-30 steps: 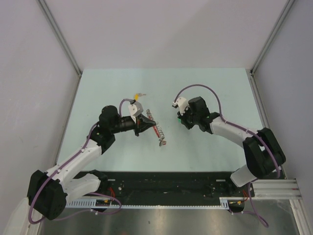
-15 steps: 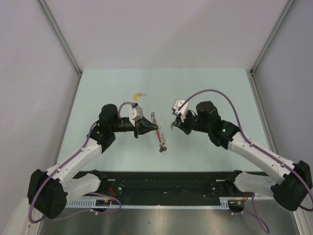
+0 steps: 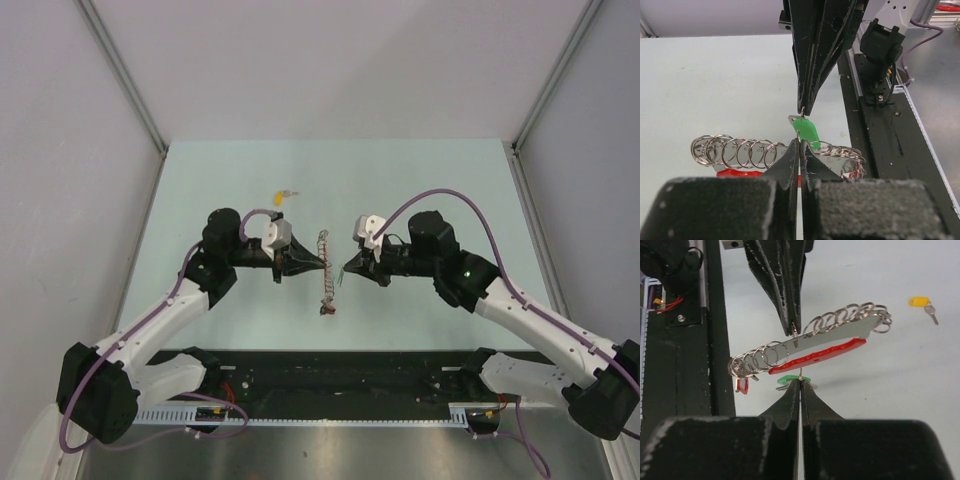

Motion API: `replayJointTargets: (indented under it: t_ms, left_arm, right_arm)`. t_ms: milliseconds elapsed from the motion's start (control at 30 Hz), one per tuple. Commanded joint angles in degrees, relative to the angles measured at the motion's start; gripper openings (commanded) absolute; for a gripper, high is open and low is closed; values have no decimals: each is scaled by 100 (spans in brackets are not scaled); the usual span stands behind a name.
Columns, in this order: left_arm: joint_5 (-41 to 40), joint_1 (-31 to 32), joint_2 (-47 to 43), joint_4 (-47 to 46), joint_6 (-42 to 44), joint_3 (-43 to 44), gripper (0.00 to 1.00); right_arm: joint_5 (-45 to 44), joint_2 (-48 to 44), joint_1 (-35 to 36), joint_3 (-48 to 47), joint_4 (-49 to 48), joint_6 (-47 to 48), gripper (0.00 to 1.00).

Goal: Put the keys on the keyring

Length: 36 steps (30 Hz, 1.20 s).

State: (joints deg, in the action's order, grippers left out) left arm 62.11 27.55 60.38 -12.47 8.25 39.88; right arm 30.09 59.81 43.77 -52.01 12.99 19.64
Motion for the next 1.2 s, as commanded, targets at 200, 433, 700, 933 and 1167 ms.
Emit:
replayJointTargets:
  t_ms: [200, 433, 700, 933, 1167]
  left_arm:
    - [548, -48, 35, -229, 115, 249, 0]
    - [662, -48, 123, -195, 45, 284, 0]
    - [724, -57, 167, -124, 63, 310, 0]
    - [689, -57, 176, -19, 124, 336, 0]
    - [671, -48, 185, 69, 185, 363, 0]
  right_arm:
    - [173, 74, 202, -143, -271, 93, 0]
    - [129, 127, 308, -143, -429, 110, 0]
    - [-2, 127, 343, -143, -385, 137, 0]
    - [-336, 145, 378, -143, -315, 154, 0]
    - [-293, 119, 404, -143, -359, 154, 0]
